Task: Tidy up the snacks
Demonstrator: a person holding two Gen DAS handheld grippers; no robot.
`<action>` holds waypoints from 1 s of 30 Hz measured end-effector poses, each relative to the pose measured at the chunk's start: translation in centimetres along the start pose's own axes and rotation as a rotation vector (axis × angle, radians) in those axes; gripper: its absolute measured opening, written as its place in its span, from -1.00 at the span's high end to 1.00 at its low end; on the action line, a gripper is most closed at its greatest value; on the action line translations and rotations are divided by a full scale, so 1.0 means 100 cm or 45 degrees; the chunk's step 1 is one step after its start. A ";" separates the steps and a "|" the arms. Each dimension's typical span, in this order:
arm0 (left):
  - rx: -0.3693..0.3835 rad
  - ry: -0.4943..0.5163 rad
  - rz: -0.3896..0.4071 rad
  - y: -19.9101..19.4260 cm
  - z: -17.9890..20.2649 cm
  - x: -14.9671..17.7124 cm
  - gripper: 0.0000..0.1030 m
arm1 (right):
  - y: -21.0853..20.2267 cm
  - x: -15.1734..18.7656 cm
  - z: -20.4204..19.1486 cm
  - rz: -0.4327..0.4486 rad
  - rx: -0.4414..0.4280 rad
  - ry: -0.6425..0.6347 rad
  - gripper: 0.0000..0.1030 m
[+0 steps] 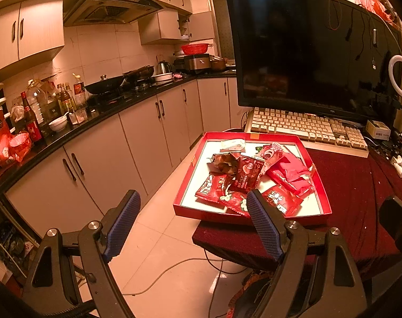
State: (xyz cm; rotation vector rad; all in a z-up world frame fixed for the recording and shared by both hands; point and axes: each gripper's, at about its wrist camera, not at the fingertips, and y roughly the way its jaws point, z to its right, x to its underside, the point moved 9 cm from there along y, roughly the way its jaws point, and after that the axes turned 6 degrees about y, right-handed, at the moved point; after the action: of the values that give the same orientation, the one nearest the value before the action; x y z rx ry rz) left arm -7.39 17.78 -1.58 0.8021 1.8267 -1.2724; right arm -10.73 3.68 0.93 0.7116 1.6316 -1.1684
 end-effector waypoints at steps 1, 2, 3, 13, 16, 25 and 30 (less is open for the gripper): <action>0.001 0.000 0.000 0.000 0.000 0.000 -0.61 | 0.000 0.000 0.000 0.000 -0.001 -0.002 -0.67; 0.002 -0.001 0.000 0.000 0.001 0.000 -0.61 | 0.001 0.001 -0.001 -0.001 -0.003 -0.005 -0.67; 0.002 -0.001 -0.001 0.000 0.000 0.000 -0.61 | 0.001 0.001 -0.001 -0.002 -0.003 -0.005 -0.67; 0.006 -0.009 -0.012 0.003 0.002 0.001 -0.61 | 0.003 0.000 -0.002 -0.007 -0.007 -0.018 -0.67; 0.014 -0.014 -0.015 0.003 0.002 0.001 -0.61 | 0.003 0.001 -0.003 -0.011 -0.010 -0.021 -0.67; 0.030 -0.009 -0.020 0.004 0.005 0.001 -0.61 | 0.004 0.001 -0.004 -0.016 -0.012 -0.025 -0.67; 0.042 0.009 -0.027 0.004 0.010 0.002 -0.61 | 0.004 0.001 -0.003 -0.017 -0.012 -0.026 -0.67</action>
State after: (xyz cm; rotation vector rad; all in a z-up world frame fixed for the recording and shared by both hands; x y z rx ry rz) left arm -6.90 17.00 -2.12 0.8085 1.8285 -1.3177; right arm -10.49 4.15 0.73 0.6822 1.6263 -1.1730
